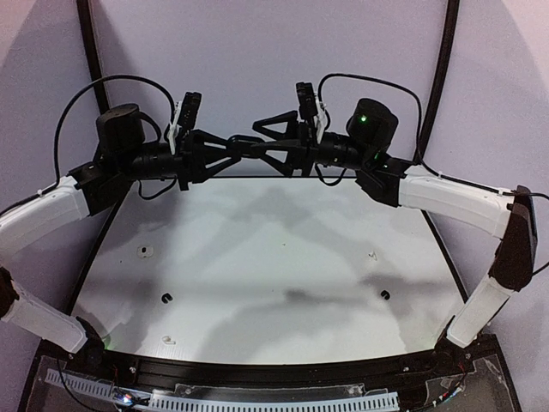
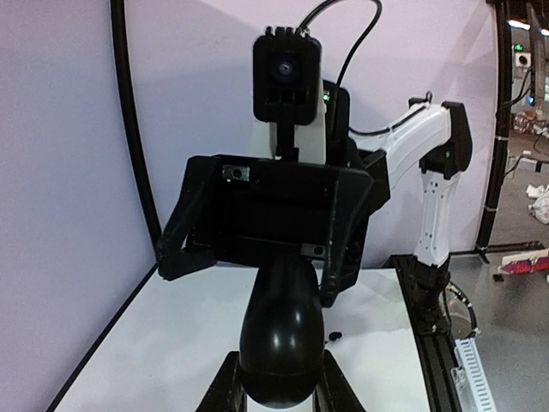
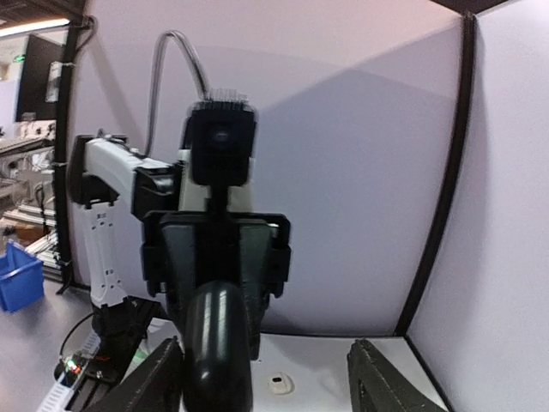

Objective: Insert the wireless bluetooth earbuds into the charging case
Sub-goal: Pass from the right arm to the left, then open the charging case at the center of the board.

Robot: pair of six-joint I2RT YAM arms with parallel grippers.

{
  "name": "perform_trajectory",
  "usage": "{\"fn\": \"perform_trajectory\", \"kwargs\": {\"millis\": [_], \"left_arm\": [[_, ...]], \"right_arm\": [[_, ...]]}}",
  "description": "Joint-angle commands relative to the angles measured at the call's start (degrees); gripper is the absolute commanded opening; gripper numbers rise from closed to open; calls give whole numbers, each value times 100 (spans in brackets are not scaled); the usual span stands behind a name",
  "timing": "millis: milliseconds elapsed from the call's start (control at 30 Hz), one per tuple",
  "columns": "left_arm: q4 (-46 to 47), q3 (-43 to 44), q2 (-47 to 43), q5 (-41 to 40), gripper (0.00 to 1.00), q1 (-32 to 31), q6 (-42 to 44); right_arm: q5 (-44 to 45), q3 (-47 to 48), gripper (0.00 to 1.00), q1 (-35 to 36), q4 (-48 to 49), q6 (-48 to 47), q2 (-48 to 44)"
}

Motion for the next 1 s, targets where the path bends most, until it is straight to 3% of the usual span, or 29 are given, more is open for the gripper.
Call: {"fn": "perform_trajectory", "kwargs": {"millis": [0, 100, 200, 467, 667, 967], "left_arm": [[-599, 285, -10, -104, 1, -29, 649], [-649, 346, -3, -7, 1, -25, 667], [-716, 357, 4, 116, 1, -25, 736], [-1281, 461, 9, 173, 1, -29, 1598], [-1877, 614, 86, 429, 1, -29, 2150], [-2533, 764, 176, 200, 1, -28, 2937]], "right_arm": [[527, 185, 71, 156, -743, -653, -51], [679, 335, 80, 242, -1100, -981, 3], [869, 405, 81, 286, -1185, -1011, 45], [878, 467, 61, 286, -1164, -928, 75], [929, 608, 58, 238, -1358, -815, 72], [671, 652, 55, 93, -1167, -493, 75]]}}
